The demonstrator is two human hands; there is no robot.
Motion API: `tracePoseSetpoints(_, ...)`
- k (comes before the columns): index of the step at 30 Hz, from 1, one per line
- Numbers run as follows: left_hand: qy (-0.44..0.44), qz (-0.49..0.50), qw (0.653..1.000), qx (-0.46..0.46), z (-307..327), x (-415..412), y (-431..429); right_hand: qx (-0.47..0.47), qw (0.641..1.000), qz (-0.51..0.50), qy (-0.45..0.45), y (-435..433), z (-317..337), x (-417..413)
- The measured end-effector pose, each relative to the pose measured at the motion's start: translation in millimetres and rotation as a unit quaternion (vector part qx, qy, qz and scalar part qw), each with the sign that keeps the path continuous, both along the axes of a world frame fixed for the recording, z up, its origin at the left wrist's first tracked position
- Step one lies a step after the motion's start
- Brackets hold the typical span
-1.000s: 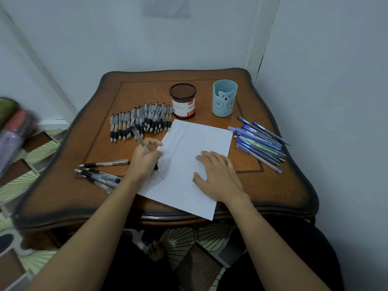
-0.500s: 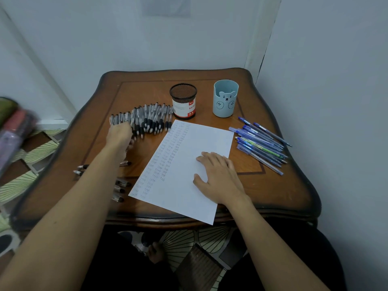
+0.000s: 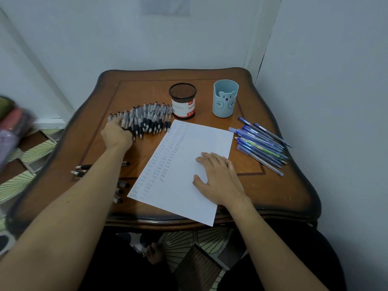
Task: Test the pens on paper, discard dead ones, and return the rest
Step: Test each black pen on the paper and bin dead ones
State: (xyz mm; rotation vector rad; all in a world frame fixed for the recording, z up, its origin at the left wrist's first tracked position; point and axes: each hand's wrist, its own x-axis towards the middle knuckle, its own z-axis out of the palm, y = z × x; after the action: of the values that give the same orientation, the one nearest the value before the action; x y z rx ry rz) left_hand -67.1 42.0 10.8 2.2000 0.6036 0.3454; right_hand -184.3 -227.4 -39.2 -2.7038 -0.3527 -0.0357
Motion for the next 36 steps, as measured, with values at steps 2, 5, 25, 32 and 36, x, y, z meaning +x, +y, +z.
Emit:
tracePoseSetpoints(2, 0.000, -0.018, 1.000, 0.006, 0, -5, 2, -0.001, 1.000, 0.000, 0.003, 0, 0, 0)
tracePoseSetpoints(5, -0.023, -0.037, 0.999, 0.027, 0, -13, 1, -0.003, 1.000, 0.000, 0.003, 0, 0, 0)
tracePoseSetpoints(25, 0.160, -0.011, 0.945, 0.284, -20, -81, 8, -0.004, 1.000, -0.001, -0.006, 1, 2, -2)
tracePoseSetpoints(32, -0.061, -0.181, 0.965, 0.179, -15, -83, -10, -0.003, 1.000, -0.002, -0.005, 1, 2, -2)
tracePoseSetpoints(36, -0.138, -0.300, 0.943, 0.043, -2, -94, -31, -0.004, 1.000, -0.003, -0.005, 1, 1, -2)
